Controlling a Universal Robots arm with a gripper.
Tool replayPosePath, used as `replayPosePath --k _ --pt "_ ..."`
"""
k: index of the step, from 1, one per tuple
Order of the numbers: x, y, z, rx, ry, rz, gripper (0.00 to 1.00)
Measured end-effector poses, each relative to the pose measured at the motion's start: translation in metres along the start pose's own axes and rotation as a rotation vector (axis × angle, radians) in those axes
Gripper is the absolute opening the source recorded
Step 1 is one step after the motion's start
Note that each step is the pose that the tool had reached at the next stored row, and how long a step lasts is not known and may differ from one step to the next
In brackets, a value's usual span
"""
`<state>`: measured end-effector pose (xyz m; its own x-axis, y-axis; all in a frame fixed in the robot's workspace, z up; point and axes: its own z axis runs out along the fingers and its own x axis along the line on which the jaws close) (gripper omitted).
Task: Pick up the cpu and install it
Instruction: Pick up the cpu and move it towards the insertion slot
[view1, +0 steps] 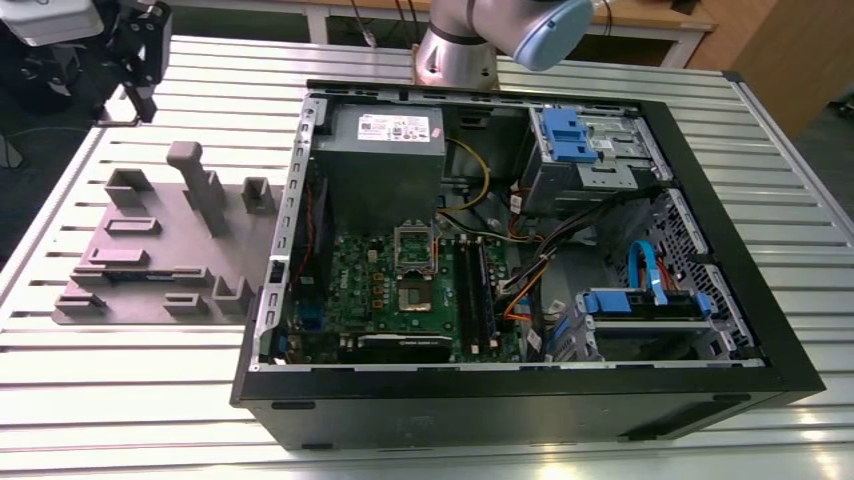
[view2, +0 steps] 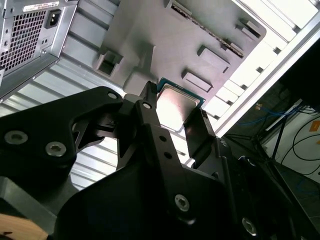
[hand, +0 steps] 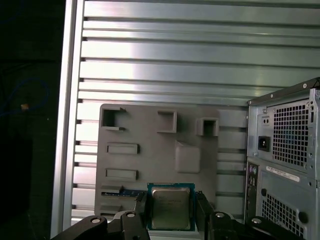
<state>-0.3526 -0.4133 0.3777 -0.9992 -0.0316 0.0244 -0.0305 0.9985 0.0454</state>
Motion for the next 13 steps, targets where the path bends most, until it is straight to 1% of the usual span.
replayPosePath --k 13 --pt "-0.0131 -0.0004 -0.0003 0.0 0.0 0.0 0.47"
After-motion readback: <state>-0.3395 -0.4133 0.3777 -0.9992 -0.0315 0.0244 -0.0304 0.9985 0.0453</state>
